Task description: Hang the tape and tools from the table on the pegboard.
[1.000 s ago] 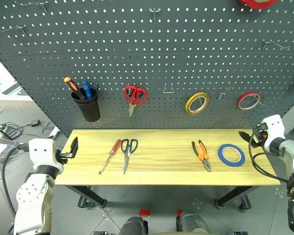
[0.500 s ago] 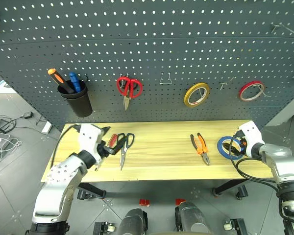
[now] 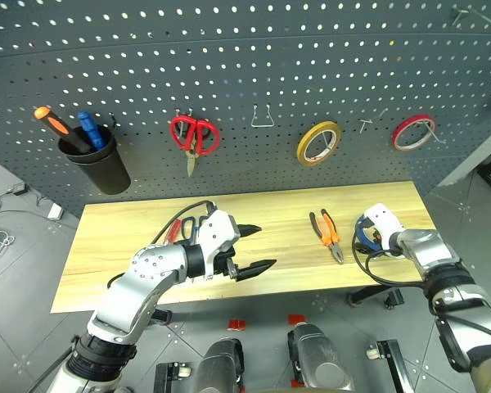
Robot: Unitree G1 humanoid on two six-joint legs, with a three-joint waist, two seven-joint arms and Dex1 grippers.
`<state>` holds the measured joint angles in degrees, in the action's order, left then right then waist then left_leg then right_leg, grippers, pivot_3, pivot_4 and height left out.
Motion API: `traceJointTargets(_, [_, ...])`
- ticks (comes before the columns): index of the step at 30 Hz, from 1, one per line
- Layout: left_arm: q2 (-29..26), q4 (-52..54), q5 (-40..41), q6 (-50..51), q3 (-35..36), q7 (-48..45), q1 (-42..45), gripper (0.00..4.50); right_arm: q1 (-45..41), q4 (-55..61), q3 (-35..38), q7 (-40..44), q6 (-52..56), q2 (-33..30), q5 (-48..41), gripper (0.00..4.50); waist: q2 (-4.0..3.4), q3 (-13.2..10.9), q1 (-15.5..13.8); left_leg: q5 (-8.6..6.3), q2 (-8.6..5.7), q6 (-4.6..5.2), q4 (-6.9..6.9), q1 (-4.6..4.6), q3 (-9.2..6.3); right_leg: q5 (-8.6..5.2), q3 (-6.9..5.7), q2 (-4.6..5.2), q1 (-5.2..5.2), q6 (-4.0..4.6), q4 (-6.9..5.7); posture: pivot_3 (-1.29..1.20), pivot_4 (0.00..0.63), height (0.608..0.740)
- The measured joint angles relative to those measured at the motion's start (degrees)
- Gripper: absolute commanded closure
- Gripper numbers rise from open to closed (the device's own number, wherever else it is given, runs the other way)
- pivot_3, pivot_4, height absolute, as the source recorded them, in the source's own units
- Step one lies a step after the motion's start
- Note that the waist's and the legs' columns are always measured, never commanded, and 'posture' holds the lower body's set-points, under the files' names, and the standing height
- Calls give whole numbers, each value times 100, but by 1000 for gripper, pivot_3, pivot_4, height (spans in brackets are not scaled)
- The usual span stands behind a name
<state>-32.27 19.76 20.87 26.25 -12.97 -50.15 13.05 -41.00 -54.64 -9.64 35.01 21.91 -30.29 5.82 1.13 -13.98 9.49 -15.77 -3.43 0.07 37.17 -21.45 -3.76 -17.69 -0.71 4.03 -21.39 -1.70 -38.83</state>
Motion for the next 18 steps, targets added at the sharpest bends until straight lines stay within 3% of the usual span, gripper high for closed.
traceJointTargets(2, [26, -19, -64, -8, -148, -81, 147, 384, -286, -451, -59, 28, -77, 16, 81, 544, 11, -17, 24, -2, 0, 3, 5, -9, 0, 3, 0, 0, -2, -5, 8, -315, 274, 740])
traceJointTargets(12, [233, -141, -88, -36, -352, -183, 355, 384, -683, -1185, -345, 480, -533, 30, 530, 3831, 18, -34, 22, -7, 1, 8, 47, -26, -4, 13, 0, 0, -6, -21, 4, -326, 260, 740])
traceJointTargets(16, [229, -99, 2, -42, -173, -178, 235, 384, -231, -562, -226, 401, -773, -130, 493, 3837, 5, -49, 19, -14, -1, 16, 79, -37, -4, 23, 4, 0, -7, -39, -2, -333, 258, 740])
traceJointTargets(18, [223, -5, 112, -59, -25, -180, 134, 384, 378, 598, 16, 319, -670, -333, 372, 3837, -7, -64, 9, -15, -1, 17, 86, -48, -2, 27, 7, 1, -17, -45, -3, -342, 259, 740])
